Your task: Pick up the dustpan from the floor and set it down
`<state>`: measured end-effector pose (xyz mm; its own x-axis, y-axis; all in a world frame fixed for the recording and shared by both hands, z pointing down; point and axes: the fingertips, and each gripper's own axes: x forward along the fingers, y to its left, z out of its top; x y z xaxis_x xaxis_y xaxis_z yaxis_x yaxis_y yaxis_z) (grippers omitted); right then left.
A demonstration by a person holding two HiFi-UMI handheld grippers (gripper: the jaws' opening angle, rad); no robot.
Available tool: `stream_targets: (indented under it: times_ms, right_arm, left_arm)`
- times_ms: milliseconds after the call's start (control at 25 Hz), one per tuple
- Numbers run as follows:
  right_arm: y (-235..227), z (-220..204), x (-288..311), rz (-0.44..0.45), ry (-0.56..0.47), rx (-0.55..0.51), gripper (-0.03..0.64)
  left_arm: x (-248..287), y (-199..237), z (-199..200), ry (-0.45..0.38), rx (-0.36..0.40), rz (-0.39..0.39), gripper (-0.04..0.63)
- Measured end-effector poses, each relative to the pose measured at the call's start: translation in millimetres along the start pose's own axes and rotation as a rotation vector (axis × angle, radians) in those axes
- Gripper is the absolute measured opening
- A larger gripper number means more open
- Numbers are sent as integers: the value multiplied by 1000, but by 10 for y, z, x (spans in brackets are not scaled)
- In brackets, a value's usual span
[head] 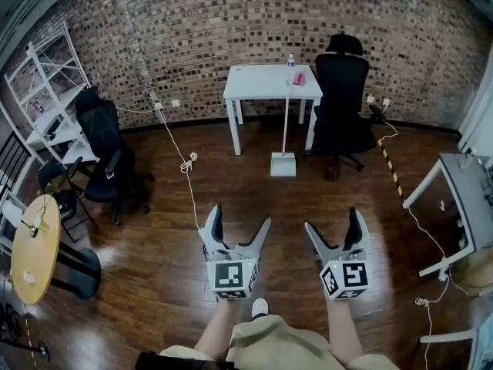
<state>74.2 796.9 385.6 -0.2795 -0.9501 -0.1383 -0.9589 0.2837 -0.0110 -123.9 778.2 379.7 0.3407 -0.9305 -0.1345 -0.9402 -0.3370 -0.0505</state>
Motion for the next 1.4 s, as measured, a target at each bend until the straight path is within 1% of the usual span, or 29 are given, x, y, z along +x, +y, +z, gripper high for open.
stream_targets:
  times_ms: [200,280,360,520,720,880,1000,1120,1240,1400]
  right_arm:
    - [438,-143,574,138,26,-110,538]
    - [541,-205,740,162,27,-106,540]
    - [526,-272,915,165,48,-94,560]
    - [312,-297,1331,135,66,-61,561]
    - [81,-440,1699,134,69,-26,561]
    - [-252,-649,2222,140,58,36,561]
    - [-531,-741,2761,141,49,90,565]
    - [-851,-678,3314,166,30,118,586]
    - [-1143,-587,3772,208,4,107,589]
    - [-1529,-623,4087,226,-26,124,590]
  left_arm:
    - [380,434,-163,-4,-31,-15,472]
    - [506,586,-248,2,-45,-22,472]
    - [664,684,-321,21,-56,-27,472]
    - [1081,819,-399,53,-58,-55,472]
    - [1438,854,-533,77,-63,-68,471]
    - [1959,903,-745,103,-49,-53,479]
    - [2443,1043,-791,121,-33,-26,492]
    - [2968,1132,-683,102,-33,1,511]
    - [3445,1132,-590,79,-20,12,537]
    - [3869,994,-669,78,-3,22,545]
